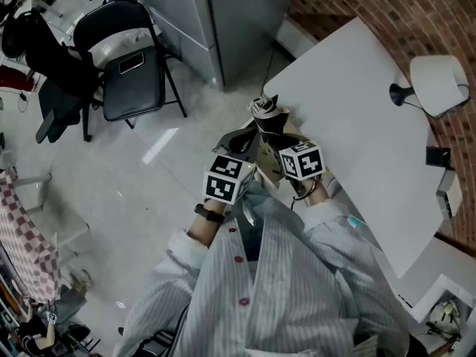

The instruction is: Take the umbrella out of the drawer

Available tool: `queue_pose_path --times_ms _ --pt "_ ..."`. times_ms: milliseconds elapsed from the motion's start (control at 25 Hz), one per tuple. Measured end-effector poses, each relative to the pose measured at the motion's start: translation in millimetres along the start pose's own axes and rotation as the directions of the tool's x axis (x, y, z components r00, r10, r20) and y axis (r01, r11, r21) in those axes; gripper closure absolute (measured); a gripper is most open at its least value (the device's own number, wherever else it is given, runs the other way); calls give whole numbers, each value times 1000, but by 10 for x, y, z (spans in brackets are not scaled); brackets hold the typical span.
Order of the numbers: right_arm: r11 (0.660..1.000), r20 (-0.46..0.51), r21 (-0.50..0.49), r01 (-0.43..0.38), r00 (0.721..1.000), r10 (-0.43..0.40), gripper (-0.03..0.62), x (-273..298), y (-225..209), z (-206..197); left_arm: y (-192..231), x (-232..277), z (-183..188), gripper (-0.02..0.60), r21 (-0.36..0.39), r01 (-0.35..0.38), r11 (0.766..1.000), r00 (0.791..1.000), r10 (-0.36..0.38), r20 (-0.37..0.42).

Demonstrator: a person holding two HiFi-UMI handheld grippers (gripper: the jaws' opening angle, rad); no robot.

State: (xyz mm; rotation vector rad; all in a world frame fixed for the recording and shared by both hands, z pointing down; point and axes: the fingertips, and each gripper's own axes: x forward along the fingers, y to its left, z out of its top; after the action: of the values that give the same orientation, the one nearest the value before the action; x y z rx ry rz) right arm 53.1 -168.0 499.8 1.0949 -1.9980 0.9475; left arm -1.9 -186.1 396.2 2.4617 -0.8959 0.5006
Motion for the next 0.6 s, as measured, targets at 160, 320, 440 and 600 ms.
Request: queue_pose_path --times_ms 160,320,440,600 --pt "1000 121 7 4 993 -5 416 -405 39 351 -183 -112 322 572 41 38 998 998 -40 38" --pt "1000 232 8 3 973 -5 416 -838 151 624 -336 -233 623 573 63 61 996 992 -67 103" --pt "1000 302 -5 -1 953 2 416 -1175 273 767 -494 -361 829 573 93 75 993 985 -88 149" --pt "1000 401 4 -11 916 8 416 -1591 440 899 -673 -553 1083 573 139 102 985 971 -129 202"
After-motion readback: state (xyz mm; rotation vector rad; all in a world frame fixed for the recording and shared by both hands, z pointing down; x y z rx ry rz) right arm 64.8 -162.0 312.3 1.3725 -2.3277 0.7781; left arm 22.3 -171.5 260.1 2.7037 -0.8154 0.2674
